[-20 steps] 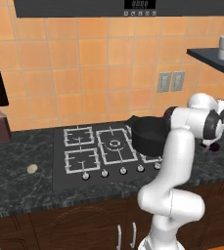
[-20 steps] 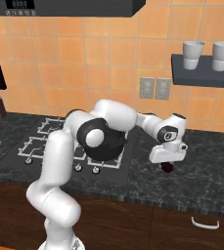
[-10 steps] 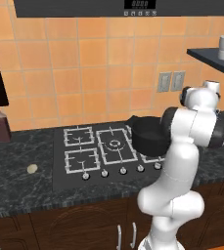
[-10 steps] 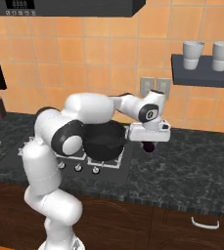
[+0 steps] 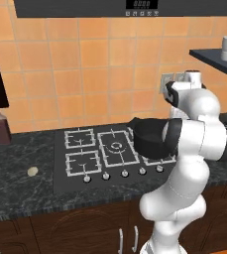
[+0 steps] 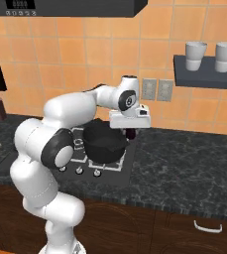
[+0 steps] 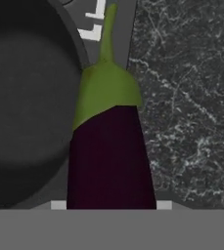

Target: Put the garlic and eggplant in the pot. Retrieve the spatula and lightly stir the vegetables in the pot.

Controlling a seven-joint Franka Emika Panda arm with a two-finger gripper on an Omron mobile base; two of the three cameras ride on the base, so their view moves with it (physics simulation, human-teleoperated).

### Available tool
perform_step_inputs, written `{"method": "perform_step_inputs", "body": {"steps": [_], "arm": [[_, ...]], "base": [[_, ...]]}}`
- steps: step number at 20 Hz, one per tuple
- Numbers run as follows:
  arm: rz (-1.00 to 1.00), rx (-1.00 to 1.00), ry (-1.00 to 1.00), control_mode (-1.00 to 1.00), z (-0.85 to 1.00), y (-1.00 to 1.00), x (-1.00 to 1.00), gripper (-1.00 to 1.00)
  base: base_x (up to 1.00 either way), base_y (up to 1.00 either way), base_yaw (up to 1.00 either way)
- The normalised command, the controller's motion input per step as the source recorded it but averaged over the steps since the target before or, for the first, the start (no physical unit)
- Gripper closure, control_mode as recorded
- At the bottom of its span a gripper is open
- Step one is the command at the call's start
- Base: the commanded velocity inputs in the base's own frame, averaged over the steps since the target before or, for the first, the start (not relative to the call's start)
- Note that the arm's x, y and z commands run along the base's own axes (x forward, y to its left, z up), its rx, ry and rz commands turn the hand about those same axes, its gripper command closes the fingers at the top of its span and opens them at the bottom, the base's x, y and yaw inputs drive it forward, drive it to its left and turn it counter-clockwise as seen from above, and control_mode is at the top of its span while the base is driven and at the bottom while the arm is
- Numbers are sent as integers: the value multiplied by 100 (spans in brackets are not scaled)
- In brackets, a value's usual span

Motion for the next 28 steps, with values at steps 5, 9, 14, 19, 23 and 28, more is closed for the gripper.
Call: {"method": "perform_step_inputs", "body": {"steps": [5,9,14,19,23,28], "arm": [[-1,-5,5,-100,16,60,24,100],[-8,-4,0,-100,0,75,0,100],[-13,-2,5,-100,-19,56,-2,100],[-10,0,9,-100,-47,2,20,100],[-4,0,0,-100,-45,2,9,100],[0,0,0,-100,-39,8,0,100]], "base": [[0,0,0],[0,0,0],[0,0,0],[0,0,0],[0,0,0],[0,0,0]]}}
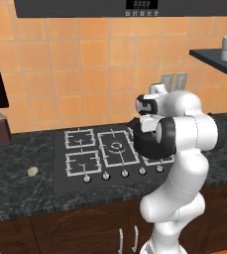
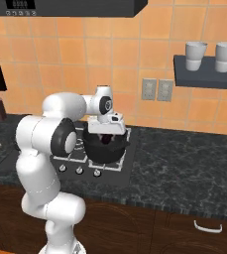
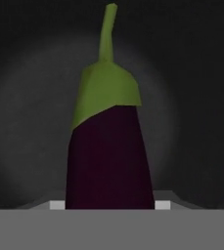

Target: Put the garlic and eggplant in the pot. Retrieve the spatula and lightly stir the vegetables in the pot.

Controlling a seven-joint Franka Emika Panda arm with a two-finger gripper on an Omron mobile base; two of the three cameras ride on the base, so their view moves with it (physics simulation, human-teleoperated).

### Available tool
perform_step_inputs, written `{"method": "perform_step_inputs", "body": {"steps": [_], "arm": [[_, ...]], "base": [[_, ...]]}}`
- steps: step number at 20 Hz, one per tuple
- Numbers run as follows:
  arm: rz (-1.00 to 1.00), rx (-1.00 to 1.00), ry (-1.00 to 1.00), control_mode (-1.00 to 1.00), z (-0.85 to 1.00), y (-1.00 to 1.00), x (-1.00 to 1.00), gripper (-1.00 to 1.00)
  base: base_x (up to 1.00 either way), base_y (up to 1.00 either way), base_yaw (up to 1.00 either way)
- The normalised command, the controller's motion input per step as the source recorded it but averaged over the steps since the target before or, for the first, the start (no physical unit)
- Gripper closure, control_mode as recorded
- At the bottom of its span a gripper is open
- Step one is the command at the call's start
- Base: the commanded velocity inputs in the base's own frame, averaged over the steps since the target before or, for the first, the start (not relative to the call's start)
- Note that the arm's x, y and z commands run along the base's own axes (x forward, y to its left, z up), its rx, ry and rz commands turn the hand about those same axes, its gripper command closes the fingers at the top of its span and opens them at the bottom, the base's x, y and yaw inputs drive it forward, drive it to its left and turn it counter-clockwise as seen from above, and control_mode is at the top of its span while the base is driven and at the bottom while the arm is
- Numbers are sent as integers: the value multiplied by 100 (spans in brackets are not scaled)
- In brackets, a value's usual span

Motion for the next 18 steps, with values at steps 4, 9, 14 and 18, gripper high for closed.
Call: {"method": "perform_step_inputs", "body": {"steps": [4,9,14,18], "arm": [[0,0,-6,-100,-31,12,0,100],[-1,0,-13,-100,-15,11,0,-100],[-1,1,-2,-100,4,0,0,-100],[0,0,-7,-100,31,1,4,-100]], "base": [[0,0,0],[0,0,0],[0,0,0],[0,0,0]]}}
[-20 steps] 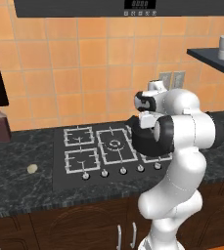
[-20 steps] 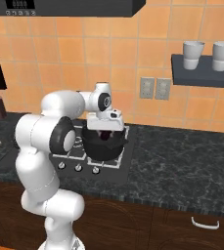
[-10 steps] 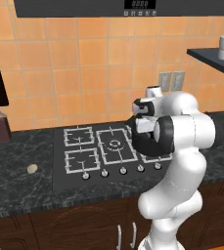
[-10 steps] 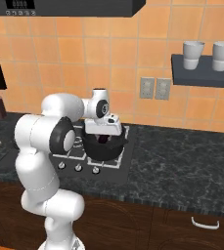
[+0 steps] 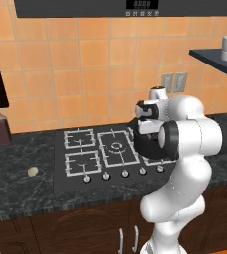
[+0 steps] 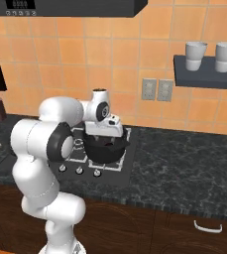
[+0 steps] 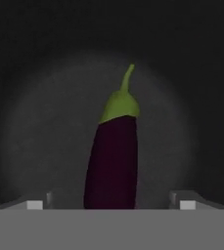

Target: Put the garlic and eggplant in the pot. Retrieve the spatula and lightly stir the vegetables in the pot.

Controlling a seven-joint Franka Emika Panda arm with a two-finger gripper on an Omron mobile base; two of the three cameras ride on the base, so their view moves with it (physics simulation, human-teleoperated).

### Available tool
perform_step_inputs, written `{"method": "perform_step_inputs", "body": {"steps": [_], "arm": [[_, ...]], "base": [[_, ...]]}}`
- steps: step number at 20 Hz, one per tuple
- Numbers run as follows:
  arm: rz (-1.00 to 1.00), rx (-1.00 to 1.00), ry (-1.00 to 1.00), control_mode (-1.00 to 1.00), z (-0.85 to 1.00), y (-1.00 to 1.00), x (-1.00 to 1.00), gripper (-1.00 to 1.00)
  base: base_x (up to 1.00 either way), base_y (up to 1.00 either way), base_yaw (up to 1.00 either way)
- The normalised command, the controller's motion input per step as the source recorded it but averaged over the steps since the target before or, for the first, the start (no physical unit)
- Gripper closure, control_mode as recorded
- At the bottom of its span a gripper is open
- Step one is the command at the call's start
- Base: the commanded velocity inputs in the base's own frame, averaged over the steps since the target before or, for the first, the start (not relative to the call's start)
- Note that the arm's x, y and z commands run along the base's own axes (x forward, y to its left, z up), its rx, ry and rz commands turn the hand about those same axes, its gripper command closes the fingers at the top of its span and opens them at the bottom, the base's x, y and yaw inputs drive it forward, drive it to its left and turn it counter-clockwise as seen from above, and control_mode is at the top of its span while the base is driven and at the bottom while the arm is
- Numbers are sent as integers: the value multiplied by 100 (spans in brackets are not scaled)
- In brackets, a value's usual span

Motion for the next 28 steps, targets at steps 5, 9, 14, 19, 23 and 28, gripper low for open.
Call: {"method": "perform_step_inputs", "body": {"steps": [5,9,14,19,23,28], "arm": [[-2,0,-12,-100,97,28,-3,-100],[-8,2,-26,-100,100,61,-34,-100],[-12,17,-32,-100,68,36,-86,-100],[-2,9,-32,-100,32,2,-100,-100],[0,-3,-18,-100,57,1,-100,-100],[0,-6,-18,-100,41,0,-54,-100]], "base": [[0,0,0],[0,0,0],[0,0,0],[0,0,0],[0,0,0],[0,0,0]]}}
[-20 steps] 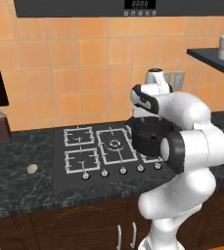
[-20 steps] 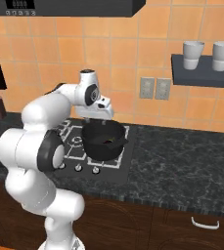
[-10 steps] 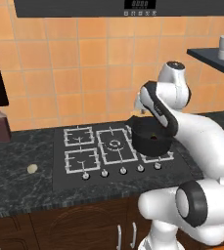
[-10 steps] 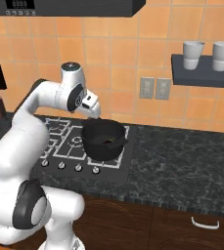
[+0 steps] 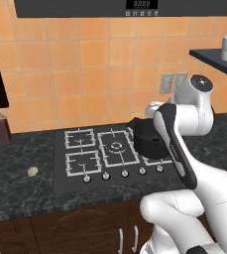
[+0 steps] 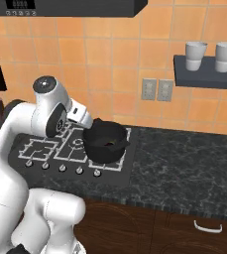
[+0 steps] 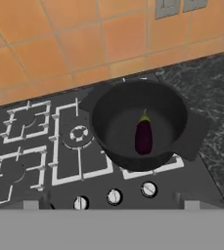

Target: Put the garlic and eggplant in the pot. Retrieve the spatula and lightly stir the vegetables in the pot.

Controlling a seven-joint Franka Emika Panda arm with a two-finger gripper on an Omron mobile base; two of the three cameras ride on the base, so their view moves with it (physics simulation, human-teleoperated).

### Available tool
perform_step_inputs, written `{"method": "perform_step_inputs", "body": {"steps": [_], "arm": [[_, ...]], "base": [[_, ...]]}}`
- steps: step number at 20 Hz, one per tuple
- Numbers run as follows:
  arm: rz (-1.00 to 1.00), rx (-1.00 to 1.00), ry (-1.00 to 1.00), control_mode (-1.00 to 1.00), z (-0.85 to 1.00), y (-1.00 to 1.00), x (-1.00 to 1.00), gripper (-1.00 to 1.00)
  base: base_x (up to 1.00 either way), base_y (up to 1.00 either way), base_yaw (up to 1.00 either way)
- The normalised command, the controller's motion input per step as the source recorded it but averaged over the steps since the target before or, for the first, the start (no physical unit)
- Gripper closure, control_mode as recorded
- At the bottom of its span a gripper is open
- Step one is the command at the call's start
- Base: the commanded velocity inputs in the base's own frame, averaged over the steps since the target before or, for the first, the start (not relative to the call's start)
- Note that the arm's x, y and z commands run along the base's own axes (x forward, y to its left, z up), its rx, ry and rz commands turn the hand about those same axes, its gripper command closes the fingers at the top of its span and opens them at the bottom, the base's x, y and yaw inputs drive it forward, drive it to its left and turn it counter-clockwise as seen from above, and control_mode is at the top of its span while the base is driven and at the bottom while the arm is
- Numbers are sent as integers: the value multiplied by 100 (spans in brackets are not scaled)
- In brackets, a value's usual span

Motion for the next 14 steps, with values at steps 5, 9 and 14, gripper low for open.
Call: {"method": "perform_step_inputs", "body": {"steps": [5,9,14], "arm": [[0,0,1,-100,0,0,0,-100],[0,0,0,100,0,0,-1,-100],[0,0,0,100,0,0,0,-100]], "base": [[0,0,0],[-4,65,0],[-28,100,0]]}}
